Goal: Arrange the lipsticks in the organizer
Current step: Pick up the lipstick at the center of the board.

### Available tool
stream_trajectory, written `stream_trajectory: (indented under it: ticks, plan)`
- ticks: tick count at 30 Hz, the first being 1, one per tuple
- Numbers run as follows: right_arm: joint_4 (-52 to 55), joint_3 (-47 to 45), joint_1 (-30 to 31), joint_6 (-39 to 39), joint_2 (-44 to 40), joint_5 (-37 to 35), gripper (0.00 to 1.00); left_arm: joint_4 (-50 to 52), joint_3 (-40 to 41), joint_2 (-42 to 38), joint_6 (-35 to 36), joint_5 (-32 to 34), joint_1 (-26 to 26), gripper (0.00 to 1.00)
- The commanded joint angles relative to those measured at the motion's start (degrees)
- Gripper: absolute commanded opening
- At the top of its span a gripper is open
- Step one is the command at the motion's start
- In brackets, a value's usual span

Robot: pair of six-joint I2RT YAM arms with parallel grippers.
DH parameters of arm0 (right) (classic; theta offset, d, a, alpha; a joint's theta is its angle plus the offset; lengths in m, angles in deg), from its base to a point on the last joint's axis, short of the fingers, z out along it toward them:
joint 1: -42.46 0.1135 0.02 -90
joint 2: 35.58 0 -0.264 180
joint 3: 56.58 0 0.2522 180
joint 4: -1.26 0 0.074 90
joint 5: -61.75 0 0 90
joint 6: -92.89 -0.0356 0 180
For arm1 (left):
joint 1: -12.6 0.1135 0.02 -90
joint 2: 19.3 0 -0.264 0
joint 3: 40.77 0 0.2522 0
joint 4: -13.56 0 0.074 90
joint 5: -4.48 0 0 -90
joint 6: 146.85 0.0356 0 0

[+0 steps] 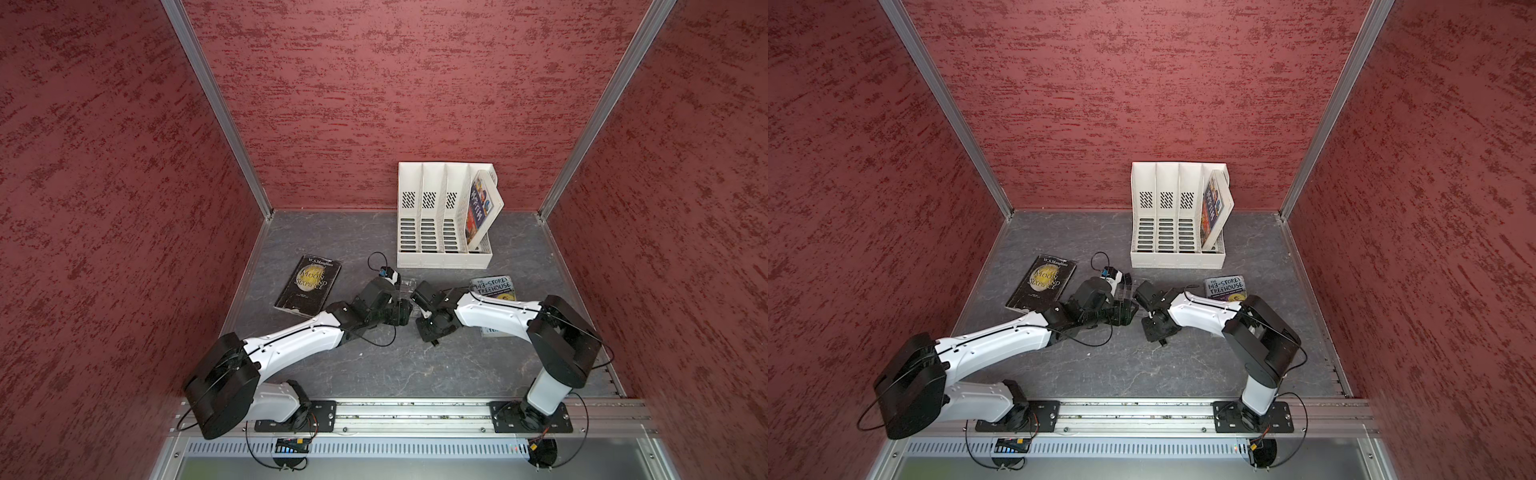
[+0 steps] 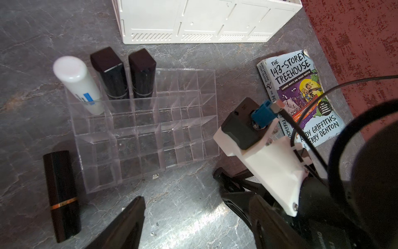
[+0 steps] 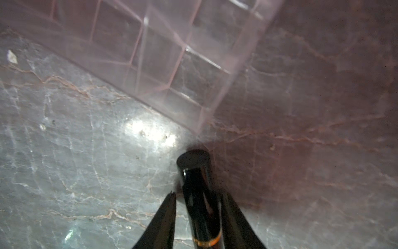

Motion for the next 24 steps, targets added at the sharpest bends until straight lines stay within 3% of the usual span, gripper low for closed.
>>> stream_trajectory:
  ticks: [1,5,13,19,24]
  plan:
    - [-0.5,-0.1,0.6,-0.8,-0.7,-2.4,0.32,-0.7,0.7,-0.7,-1.1,-1.1,0.9,0.79]
    - [-2.0,-2.9,0.6,-0.4,-5.5,0.7,0.24,-3.7,3.0,-2.1,-4.0,-7.2,3.7,0.79]
    - [-14.0,-13.4,0.6,6.9,-24.3,7.9,0.19,-3.1,4.6,-7.7,-4.5,-21.5,10.1,0.79]
    - [-34.0,-25.6,0.9,13.6,-37.4,4.6,0.16,-3.0,2.3,-7.1,-3.7,-26.5,6.7,0.79]
    - [-36.9,-26.8,1.7,16.2,-39.3,1.6,0.15,-6.6,1.3,-4.3,-4.6,-28.2,2.9,0.75]
